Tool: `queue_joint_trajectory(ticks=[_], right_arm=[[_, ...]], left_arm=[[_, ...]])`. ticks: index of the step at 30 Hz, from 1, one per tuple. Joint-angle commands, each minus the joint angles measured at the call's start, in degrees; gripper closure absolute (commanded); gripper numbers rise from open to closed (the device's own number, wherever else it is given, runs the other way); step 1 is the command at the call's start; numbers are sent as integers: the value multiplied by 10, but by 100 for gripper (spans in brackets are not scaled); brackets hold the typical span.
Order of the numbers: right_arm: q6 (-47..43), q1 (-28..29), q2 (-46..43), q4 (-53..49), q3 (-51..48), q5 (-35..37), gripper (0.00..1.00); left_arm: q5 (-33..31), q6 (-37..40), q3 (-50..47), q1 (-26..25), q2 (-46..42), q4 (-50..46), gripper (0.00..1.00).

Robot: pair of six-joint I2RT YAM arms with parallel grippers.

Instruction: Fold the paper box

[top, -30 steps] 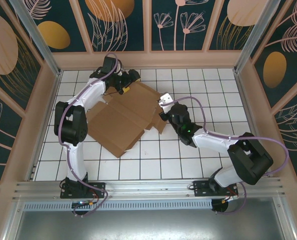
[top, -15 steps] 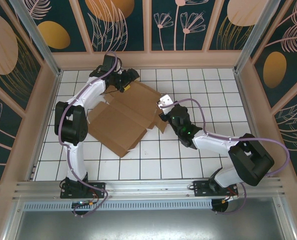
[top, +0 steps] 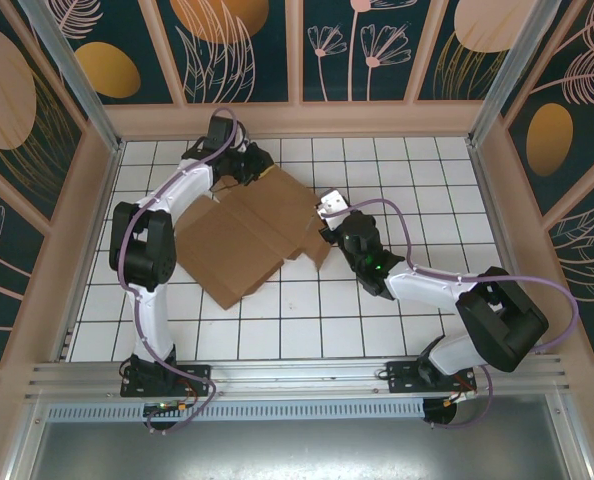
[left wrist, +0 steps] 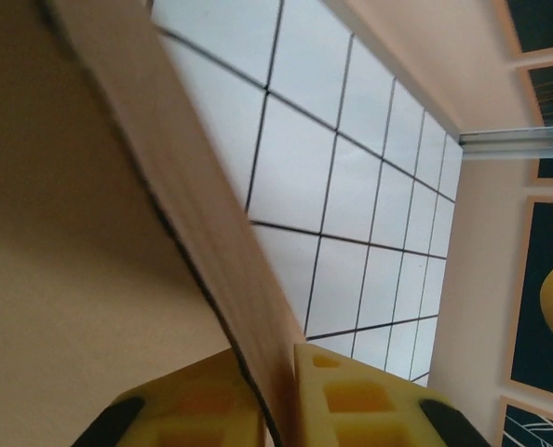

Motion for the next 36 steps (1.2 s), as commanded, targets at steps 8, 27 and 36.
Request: queue_joint_trajectory(ticks=[8, 27, 36], right_arm=[[88, -32, -56, -133, 68, -140, 26], [277, -161, 239, -477, 422, -596, 7], [351, -191, 232, -367, 361, -657, 6]], left_arm=[[47, -4, -88, 3, -48, 131, 92], [92, 3, -128, 2, -56, 150, 87], [146, 1, -159, 5, -88, 220, 90]])
